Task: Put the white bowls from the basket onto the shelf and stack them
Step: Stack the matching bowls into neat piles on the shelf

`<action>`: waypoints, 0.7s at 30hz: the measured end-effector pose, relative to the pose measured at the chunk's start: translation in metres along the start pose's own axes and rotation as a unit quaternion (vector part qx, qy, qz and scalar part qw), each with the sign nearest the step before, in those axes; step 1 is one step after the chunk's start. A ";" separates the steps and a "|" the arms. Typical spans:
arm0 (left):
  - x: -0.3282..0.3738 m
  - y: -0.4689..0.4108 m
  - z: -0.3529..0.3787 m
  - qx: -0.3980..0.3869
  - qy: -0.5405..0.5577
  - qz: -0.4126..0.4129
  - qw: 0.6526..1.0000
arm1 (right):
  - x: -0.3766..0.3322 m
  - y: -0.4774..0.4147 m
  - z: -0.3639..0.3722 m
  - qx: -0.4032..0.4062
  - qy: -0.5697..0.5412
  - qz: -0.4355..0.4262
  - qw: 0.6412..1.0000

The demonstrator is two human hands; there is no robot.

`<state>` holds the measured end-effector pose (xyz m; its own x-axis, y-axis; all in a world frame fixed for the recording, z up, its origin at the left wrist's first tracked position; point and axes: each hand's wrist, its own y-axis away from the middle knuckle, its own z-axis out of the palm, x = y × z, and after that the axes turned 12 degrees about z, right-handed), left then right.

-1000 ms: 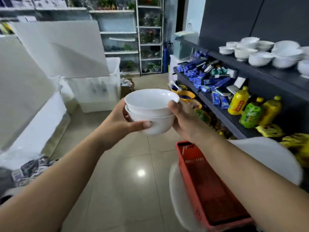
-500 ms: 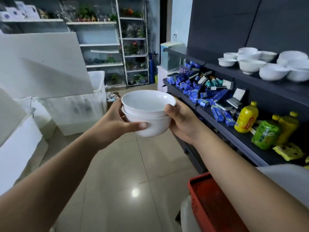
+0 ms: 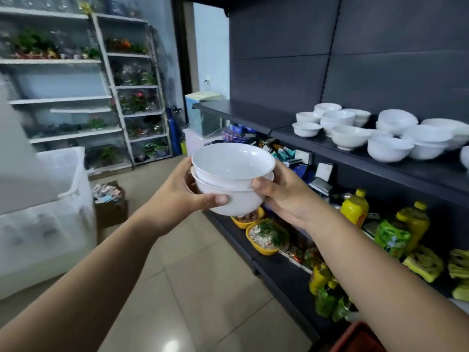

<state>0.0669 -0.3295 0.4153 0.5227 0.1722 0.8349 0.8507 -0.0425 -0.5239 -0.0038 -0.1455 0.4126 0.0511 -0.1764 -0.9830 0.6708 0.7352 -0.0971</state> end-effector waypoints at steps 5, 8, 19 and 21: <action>-0.069 -0.095 -0.010 -0.083 0.047 0.019 0.995 | -0.003 -0.048 -0.051 0.088 0.022 -0.019 0.996; -0.102 -0.156 -0.008 -0.133 0.088 0.031 0.987 | -0.014 -0.074 -0.079 0.164 0.046 -0.024 0.985; -0.171 -0.312 0.120 -0.328 0.227 0.062 0.915 | -0.045 -0.054 -0.207 0.406 0.166 0.014 0.899; -0.177 -0.335 0.149 -0.357 0.227 0.088 0.902 | -0.049 -0.045 -0.235 0.421 0.171 0.023 0.890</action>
<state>-0.3191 -0.1995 0.4178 0.4828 -0.3134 0.8177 0.4868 -0.6801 -0.5481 -0.2103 -0.0163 0.4286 -0.0395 0.1559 -0.9870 0.9981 -0.0407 -0.0464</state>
